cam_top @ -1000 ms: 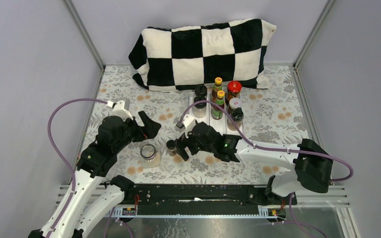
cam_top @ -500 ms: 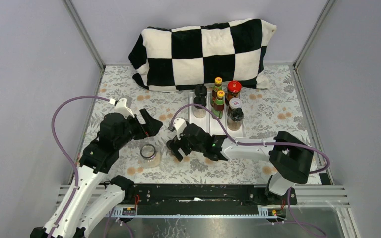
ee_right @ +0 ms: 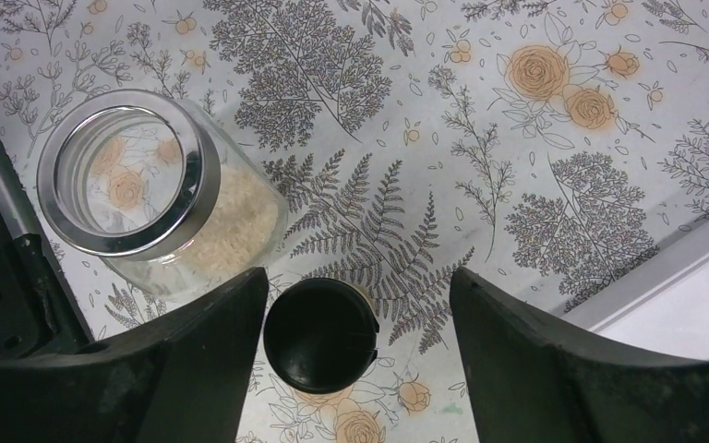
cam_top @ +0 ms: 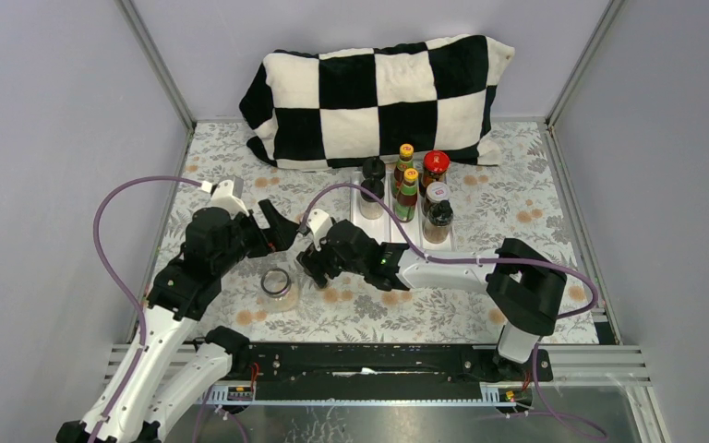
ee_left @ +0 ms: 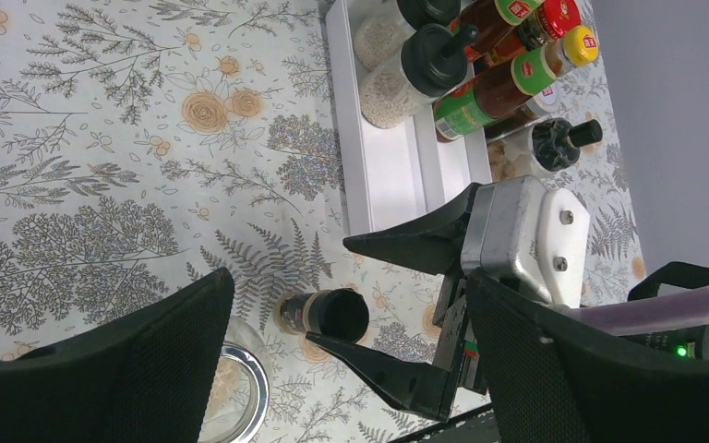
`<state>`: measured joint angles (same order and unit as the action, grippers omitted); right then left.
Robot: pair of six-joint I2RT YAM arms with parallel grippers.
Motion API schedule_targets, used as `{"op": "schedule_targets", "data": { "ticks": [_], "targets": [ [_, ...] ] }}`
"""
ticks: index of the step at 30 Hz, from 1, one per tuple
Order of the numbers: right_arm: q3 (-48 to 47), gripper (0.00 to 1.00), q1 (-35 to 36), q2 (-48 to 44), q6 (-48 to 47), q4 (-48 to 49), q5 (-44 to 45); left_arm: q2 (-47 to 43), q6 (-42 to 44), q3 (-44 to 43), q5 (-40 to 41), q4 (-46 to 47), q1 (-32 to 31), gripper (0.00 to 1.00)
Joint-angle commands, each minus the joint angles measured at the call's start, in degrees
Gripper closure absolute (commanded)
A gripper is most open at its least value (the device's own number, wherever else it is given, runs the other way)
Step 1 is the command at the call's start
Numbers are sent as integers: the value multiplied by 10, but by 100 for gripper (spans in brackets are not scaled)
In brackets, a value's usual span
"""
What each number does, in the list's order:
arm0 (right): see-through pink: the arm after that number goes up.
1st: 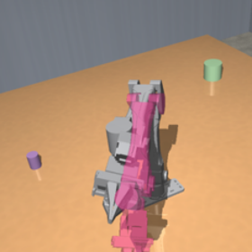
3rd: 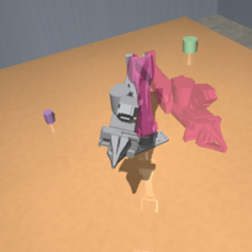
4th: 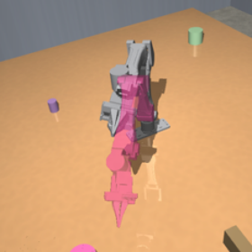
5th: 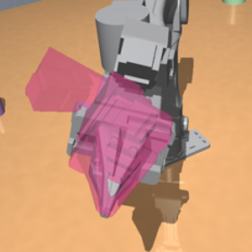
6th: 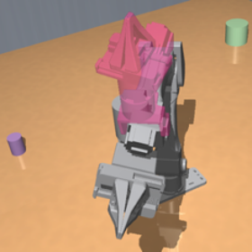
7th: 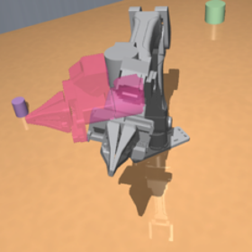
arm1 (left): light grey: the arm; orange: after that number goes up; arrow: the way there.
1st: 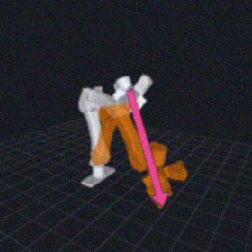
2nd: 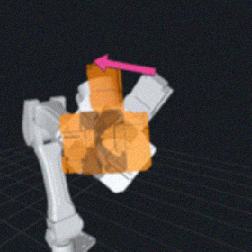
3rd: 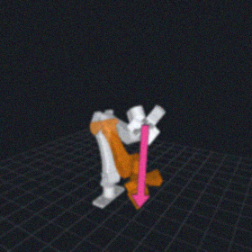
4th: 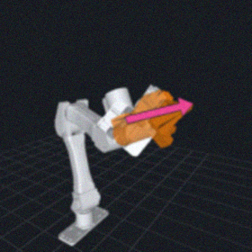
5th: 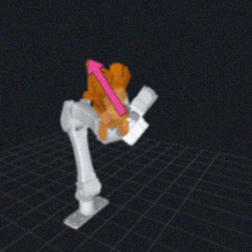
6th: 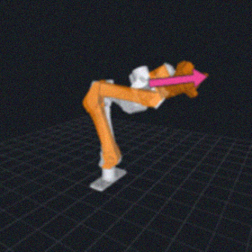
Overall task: Organize the condiment bottles
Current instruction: Pick up the bottle from the center of the board.
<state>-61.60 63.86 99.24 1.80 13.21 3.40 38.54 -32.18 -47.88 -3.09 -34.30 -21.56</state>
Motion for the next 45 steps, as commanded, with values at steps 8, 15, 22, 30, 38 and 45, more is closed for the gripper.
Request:
{"op": "schedule_targets", "data": {
  "ticks": [8, 15, 22, 30, 38, 45],
  "targets": [
    [10, 23, 6, 6, 11, 8, 2, -16, 3, 0, -1, 11, 4, 1],
    [11, 27, 6, 16, 18, 4, -5, -20, 2, 1, -1, 9, 4, 1],
    [9, 33, 6, 27, 22, 1, -9, -26, 1, 2, 1, 5, 4, 1],
    [10, 44, 7, 22, 24, 4, -12, -29, 4, -1, 2, 1, 4, 1],
    [3, 46, 21, -10, 18, -25, 8, -37, 7, 4, 13, -6, 4, 1],
    [14, 47, 34, -72, 27, -51, 31, -27, 9, 2, 12, -4, 4, 1]
  ]
}}
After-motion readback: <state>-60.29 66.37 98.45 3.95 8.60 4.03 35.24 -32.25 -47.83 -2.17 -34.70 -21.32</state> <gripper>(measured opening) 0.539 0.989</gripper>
